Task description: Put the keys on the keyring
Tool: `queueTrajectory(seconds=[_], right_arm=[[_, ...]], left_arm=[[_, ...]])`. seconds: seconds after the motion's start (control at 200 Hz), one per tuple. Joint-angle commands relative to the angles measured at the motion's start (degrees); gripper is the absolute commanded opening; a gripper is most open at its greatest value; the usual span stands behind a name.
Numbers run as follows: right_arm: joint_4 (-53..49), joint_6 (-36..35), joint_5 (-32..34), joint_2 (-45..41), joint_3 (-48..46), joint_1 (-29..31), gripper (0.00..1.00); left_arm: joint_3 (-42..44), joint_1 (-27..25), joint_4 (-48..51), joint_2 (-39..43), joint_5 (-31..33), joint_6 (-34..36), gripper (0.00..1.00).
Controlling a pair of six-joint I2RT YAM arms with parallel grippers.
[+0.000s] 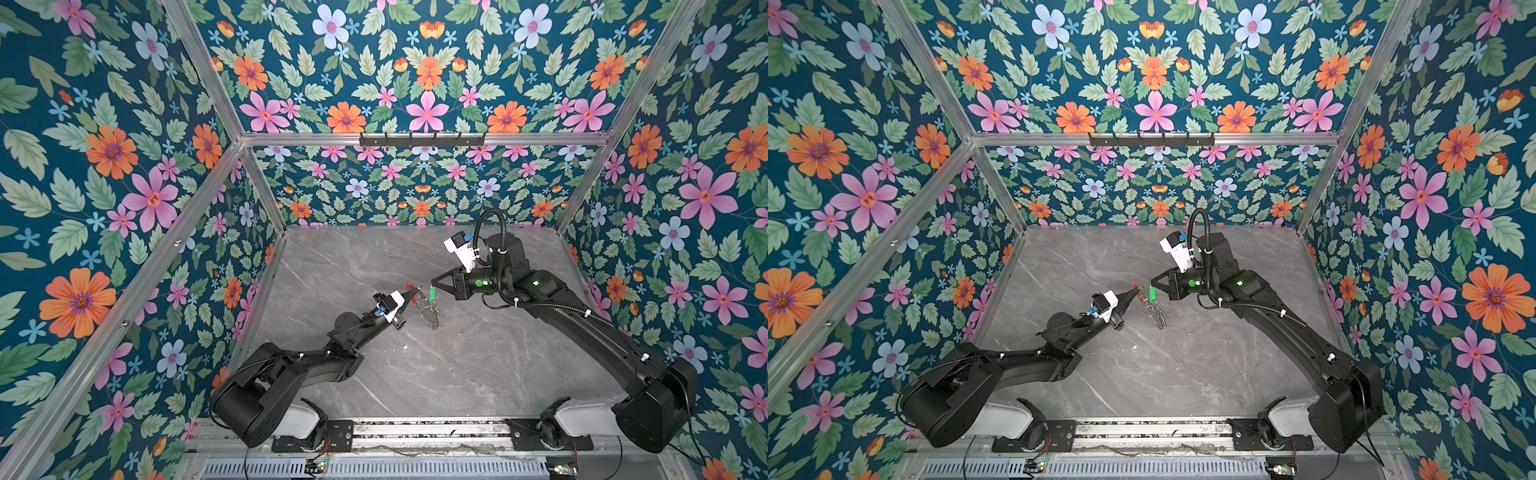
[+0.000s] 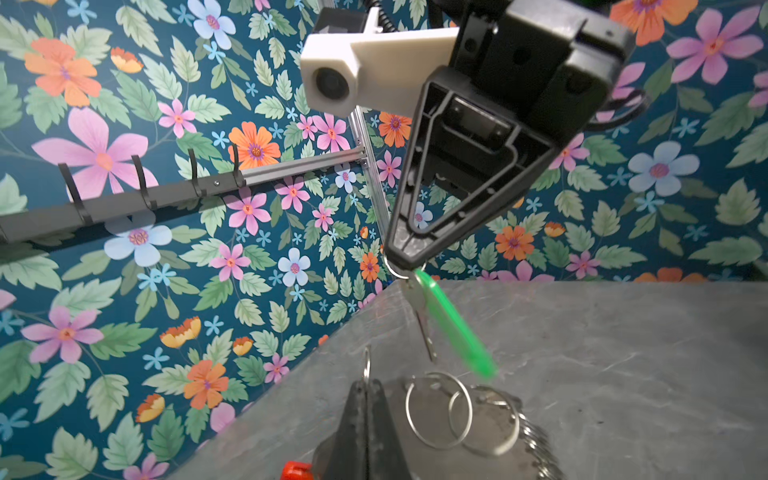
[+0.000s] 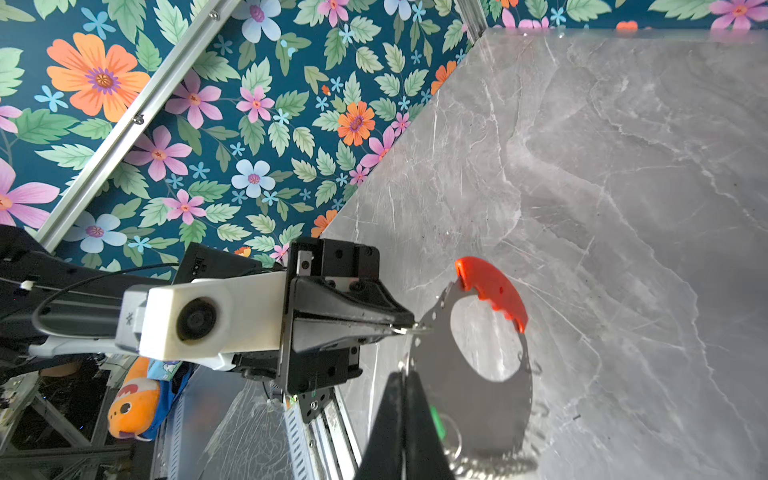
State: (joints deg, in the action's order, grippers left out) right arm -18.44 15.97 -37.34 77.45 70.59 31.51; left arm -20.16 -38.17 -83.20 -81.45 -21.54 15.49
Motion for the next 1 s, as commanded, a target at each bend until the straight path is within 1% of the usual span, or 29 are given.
queueTrajectory(seconds=[0.0,0.11,0.44,0.68,0.865,0.995], right_arm=[[-1.47,-1.37,-1.47,-0.28,-0.75,0.03,0.0],[-1.57,-1.38,-2.42,-0.1,-1.11,0.05,0.0],[0.63,-0.15,-5.19,1.94,0.32,0.38,0.0],[0.51,-0.41,-5.11,3.93,2.42,1.96,0.0],[1.14,0.03,-5.11,4.6,1.96,2.07,0.0],[1.23,0.42,-3.02,4.58,1.63,2.07,0.0]], left_arm=[[0.06,-0.23,-6.17,-0.58,1.06,8.23,0.0],[0.28,-0.85,-6.27,-0.59,0.96,11.43,0.0],[0.33,-1.29,-6.1,-0.38,0.8,11.89,0.0],[0.39,-1.51,-6.96,-0.62,0.88,11.34,0.0],[0.81,-1.51,-7.66,-0.2,1.13,10.58,0.0],[0.8,-1.55,-8.01,-0.24,0.76,10.18,0.0]])
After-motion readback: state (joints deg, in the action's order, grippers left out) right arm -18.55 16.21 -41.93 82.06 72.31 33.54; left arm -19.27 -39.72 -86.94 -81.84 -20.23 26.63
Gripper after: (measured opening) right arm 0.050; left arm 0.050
